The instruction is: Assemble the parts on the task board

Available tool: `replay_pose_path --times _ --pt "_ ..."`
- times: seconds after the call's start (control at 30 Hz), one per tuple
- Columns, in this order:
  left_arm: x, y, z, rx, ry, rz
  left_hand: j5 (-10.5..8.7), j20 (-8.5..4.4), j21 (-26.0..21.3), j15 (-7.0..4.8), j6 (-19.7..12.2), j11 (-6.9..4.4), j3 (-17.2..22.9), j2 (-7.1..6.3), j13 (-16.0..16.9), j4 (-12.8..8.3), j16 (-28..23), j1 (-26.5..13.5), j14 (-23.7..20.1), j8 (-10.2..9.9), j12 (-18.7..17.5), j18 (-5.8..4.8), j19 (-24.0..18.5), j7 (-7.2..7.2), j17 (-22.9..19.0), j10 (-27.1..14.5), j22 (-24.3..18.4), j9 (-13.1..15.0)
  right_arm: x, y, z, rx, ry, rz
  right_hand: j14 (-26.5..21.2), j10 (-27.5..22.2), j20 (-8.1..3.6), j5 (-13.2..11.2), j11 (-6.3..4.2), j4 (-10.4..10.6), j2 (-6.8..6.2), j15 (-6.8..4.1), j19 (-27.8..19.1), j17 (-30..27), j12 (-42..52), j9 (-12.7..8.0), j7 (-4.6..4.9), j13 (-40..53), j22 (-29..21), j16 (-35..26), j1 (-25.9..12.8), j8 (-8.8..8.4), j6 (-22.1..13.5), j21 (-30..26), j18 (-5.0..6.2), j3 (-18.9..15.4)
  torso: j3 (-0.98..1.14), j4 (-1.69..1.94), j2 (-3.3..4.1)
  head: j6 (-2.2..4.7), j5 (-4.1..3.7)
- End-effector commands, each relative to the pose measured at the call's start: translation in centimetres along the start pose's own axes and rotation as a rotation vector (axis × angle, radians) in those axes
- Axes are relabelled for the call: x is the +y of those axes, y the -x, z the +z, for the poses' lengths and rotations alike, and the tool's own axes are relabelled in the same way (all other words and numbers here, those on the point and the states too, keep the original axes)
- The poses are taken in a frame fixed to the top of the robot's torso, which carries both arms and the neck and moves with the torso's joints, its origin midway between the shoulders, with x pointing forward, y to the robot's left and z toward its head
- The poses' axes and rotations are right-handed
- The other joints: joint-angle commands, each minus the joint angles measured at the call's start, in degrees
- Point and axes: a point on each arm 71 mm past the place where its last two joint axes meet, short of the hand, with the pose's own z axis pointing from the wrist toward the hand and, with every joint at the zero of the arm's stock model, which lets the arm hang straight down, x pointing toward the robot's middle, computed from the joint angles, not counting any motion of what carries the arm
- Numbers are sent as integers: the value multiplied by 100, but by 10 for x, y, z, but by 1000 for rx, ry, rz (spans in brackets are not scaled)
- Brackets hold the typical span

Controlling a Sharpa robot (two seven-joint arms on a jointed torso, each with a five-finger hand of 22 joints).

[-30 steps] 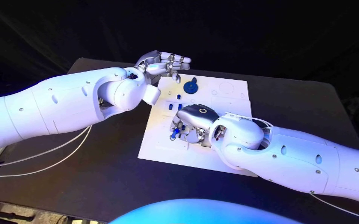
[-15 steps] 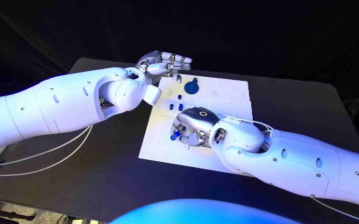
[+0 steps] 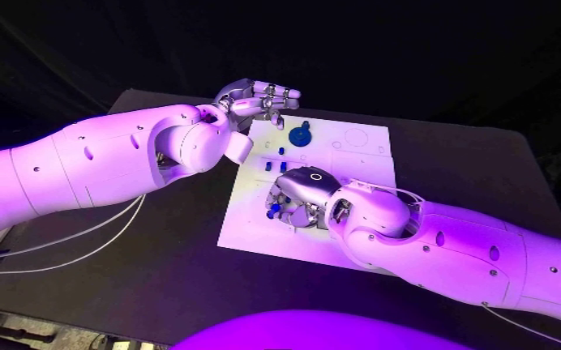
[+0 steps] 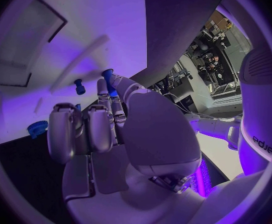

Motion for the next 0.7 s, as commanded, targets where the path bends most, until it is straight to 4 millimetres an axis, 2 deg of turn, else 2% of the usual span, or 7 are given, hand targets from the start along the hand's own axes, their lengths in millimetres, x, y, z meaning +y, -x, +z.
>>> replay_pose_path --times 0.03,0.2,0.5,0.63,0.7 --pt "-1 -3 0 18 -4 -9 -2 1 -23 8 -38 5 -24 27 8 -8 -30 -9 -37 36 30 33 31 -3 -7 -40 -8 -9 0 -6 2 43 -9 -15 193 -271 44 55 48 59 -88 78 40 -46 -126 -40 32 -69 1105 -39 -162 -82 -175 -99 -24 -17 1 6 0 -8 -6" --pt "-1 -3 0 19 -3 -9 -2 1 -23 8 -38 5 -24 27 8 -8 -30 -9 -37 36 30 33 31 -3 -7 -40 -8 -9 1 -6 3 11 -2 -5 173 -562 116 78 143 103 -241 155 -77 -99 -249 -95 91 -136 1024 -69 -353 -103 -445 -387 31 -89 1 3 -6 -22 7" --pt "0 -1 0 16 -2 -8 -2 1 -23 8 -38 5 -24 27 8 -8 -30 -9 -37 36 30 33 31 -3 -7 -40 -8 -9 2 -3 1 -35 0 5 149 -682 149 74 164 99 -302 174 -162 -176 -260 -118 92 -158 964 -114 -421 -95 -549 -596 73 -138 1 -1 -5 -17 11" --pt "0 -1 0 14 -1 -8 -2 1 -23 8 -38 5 -24 27 8 -8 -30 -9 -37 36 30 33 31 -3 -7 -40 -8 -9 0 0 -1 -81 -13 7 104 -773 176 -113 168 149 -394 178 -238 -295 -215 -149 83 -163 907 -190 -596 -93 -681 -790 110 -351 4 0 -2 -14 10" --pt "0 -1 0 15 -1 -8 -2 1 -23 8 -38 5 -24 27 8 -8 -30 -9 -37 36 30 33 31 -3 -7 -40 -8 -9 -1 2 -3 -111 -18 12 59 -923 173 -178 154 158 -435 187 -308 -422 -214 -190 66 -180 850 -277 -652 -95 -876 -974 148 -530 5 1 -3 -9 8"
